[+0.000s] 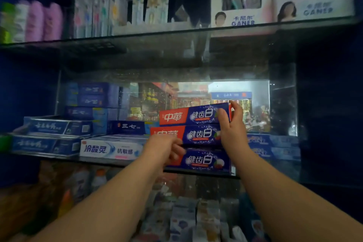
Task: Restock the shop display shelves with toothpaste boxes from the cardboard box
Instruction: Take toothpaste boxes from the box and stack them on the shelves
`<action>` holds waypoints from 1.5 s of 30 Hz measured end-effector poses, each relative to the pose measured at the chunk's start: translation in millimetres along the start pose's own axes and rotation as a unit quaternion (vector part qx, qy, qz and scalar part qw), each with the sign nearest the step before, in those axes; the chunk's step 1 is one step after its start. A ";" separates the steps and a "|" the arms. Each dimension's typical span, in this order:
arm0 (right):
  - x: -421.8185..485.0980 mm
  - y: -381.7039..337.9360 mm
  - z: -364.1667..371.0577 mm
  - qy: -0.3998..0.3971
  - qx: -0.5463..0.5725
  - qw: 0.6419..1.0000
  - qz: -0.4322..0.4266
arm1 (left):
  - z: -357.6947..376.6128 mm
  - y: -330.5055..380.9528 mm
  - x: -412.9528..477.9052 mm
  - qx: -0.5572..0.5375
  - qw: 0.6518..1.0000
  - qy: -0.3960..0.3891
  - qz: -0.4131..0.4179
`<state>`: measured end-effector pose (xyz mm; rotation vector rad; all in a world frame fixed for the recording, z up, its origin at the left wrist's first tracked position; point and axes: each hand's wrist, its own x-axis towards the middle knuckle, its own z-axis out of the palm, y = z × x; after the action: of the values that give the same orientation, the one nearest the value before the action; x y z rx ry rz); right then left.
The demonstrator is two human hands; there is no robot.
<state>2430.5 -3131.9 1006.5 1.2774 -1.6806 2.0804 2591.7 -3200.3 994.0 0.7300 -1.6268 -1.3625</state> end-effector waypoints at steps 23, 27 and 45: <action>12.3 20.4 6.2 -0.013 0.000 0.969 0.246 | -18.3 -52.7 49.7 0.496 0.860 0.061 0.103; -6.3 11.7 2.2 0.055 -0.175 0.975 0.123 | -19.3 -56.8 43.6 0.491 0.858 0.073 0.131; -233.0 30.7 106.8 -0.140 -0.253 0.954 -0.071 | -113.6 -172.1 -67.7 0.446 0.879 0.029 0.166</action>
<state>2608.6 -3151.0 820.7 1.4978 -1.9911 1.3048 2707.3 -3234.1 813.5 0.9243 -2.2025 -0.2805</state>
